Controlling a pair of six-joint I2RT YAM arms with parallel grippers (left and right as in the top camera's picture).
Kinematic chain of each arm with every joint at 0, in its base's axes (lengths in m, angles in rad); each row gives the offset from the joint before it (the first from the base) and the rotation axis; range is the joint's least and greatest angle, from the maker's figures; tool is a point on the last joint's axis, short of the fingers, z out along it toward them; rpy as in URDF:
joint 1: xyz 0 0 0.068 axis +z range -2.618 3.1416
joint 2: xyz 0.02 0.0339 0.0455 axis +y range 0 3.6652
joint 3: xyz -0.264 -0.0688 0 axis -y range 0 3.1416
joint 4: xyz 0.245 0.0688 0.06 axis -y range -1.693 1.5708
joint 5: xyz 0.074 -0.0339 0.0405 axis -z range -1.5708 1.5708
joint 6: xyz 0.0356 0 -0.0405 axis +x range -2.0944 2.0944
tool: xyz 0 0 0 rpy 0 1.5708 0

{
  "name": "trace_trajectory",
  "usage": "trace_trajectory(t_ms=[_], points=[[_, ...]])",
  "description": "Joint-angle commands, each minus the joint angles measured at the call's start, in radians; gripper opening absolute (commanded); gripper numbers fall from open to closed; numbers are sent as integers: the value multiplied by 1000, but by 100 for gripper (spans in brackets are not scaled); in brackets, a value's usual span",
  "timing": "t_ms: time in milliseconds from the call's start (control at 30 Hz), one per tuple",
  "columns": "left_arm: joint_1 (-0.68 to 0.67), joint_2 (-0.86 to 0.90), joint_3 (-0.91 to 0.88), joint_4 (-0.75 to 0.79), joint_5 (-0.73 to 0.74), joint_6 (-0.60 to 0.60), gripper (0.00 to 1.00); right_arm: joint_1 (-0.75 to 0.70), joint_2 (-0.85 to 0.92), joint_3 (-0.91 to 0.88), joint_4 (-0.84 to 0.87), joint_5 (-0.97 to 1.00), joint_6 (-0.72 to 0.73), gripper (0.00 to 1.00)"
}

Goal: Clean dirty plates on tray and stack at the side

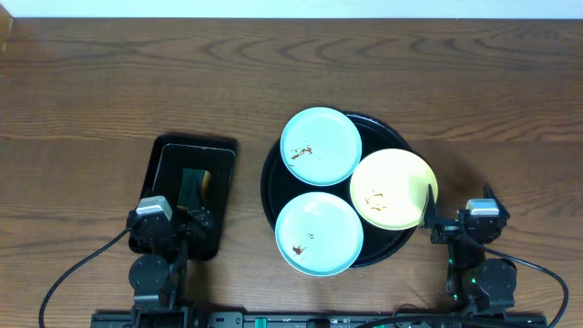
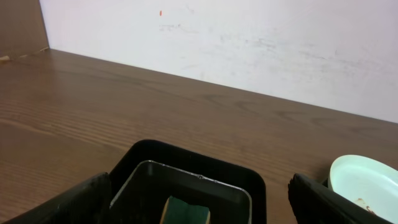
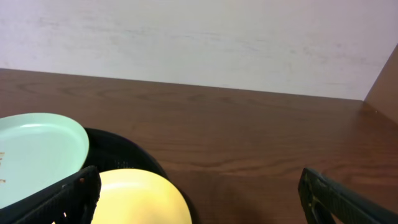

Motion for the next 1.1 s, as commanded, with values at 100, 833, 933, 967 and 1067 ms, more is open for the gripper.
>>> trace_trajectory(t_ms=[100,833,933,967,1067], points=[[3,-5,-18,-34,-6,6,91,8,-5,-2,-3,6,13,99],[3,694,581,-304,115,90,91,8,-5,-2,-3,6,13,99],[3,863,755,-455,151,89,91,8,-5,-2,-3,6,13,99],[2,912,805,-508,151,89,91,8,-5,-2,-3,6,13,99],[2,1046,936,-674,154,89,91,8,-5,-2,-3,6,13,99]])
